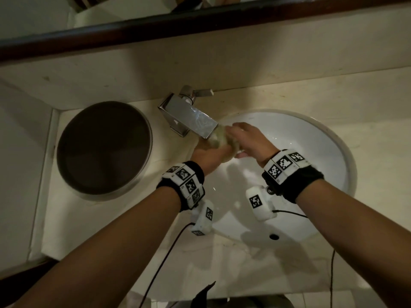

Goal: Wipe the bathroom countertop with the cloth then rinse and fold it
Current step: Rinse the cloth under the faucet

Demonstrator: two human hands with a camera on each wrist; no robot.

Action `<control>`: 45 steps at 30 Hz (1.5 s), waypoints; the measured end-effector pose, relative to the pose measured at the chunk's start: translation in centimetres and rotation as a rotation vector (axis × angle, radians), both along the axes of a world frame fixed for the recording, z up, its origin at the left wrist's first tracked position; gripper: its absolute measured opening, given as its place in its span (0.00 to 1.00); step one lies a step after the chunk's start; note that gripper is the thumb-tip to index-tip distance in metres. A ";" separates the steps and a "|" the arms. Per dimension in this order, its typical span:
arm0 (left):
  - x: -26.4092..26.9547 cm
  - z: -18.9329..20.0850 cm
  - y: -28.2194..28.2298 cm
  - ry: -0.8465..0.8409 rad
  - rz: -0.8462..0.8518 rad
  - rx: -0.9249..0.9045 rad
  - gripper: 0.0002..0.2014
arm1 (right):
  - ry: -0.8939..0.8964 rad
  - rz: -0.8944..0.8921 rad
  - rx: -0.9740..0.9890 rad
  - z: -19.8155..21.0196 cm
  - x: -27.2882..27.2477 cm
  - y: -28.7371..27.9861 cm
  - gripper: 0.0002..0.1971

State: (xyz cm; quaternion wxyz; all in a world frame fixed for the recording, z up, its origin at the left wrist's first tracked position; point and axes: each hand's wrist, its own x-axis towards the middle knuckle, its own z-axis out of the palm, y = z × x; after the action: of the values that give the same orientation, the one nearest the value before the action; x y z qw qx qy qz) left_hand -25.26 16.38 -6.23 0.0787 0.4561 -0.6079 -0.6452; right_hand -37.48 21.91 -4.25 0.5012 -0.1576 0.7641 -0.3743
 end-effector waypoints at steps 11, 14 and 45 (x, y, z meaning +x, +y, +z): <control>0.7 0.3 0.3 0.074 0.082 0.084 0.14 | -0.157 -0.081 -0.065 -0.3 -0.4 0.9 0.15; 0.5 0.5 0.2 -0.003 0.121 0.258 0.14 | -0.156 -0.179 -0.058 -1.2 -0.5 0.7 0.20; 1.0 -0.1 -0.3 0.015 -0.003 0.280 0.22 | -0.225 -0.259 -0.155 -1.7 2.0 -0.6 0.10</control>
State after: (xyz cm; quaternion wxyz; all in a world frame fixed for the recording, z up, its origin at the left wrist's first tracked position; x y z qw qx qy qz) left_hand -24.25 16.10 -6.33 0.0177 0.4568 -0.5119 -0.7273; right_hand -35.47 21.28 -5.99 0.5174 -0.0531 0.6860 -0.5088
